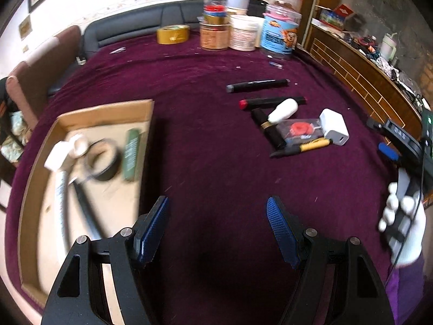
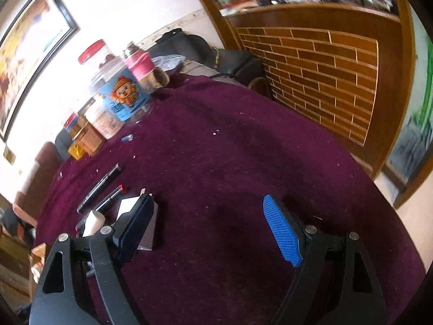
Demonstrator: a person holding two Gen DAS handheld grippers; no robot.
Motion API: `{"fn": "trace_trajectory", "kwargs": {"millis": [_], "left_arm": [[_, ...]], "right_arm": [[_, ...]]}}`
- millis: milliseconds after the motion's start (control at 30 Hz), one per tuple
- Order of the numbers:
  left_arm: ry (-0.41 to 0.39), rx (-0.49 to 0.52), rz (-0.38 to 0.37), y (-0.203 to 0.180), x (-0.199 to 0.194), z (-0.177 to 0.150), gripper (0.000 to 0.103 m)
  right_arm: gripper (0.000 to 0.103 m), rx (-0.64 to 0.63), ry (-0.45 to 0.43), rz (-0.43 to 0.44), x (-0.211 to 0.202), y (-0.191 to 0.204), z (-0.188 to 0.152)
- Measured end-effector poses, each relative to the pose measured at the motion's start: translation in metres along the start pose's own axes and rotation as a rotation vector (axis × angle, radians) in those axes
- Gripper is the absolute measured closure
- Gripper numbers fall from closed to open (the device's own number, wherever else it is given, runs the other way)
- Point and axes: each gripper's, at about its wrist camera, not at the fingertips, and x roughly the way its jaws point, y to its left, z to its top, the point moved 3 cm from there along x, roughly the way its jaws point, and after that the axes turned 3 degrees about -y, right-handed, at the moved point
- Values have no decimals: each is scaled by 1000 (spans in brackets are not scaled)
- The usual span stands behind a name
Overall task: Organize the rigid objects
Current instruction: 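Move both tools back over the remaining items on the table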
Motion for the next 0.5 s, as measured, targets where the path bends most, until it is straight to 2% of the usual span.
{"fn": "trace_trajectory", "kwargs": {"millis": [200, 333, 500], "left_arm": [[56, -53, -57, -10, 38, 31, 35], [45, -31, -23, -16, 53, 47, 36], [-2, 56, 12, -39, 75, 70, 36]], "right_arm": [[20, 68, 34, 14, 6, -13, 1], [20, 58, 50, 20, 10, -10, 0], [20, 29, 47, 7, 9, -6, -1]]}}
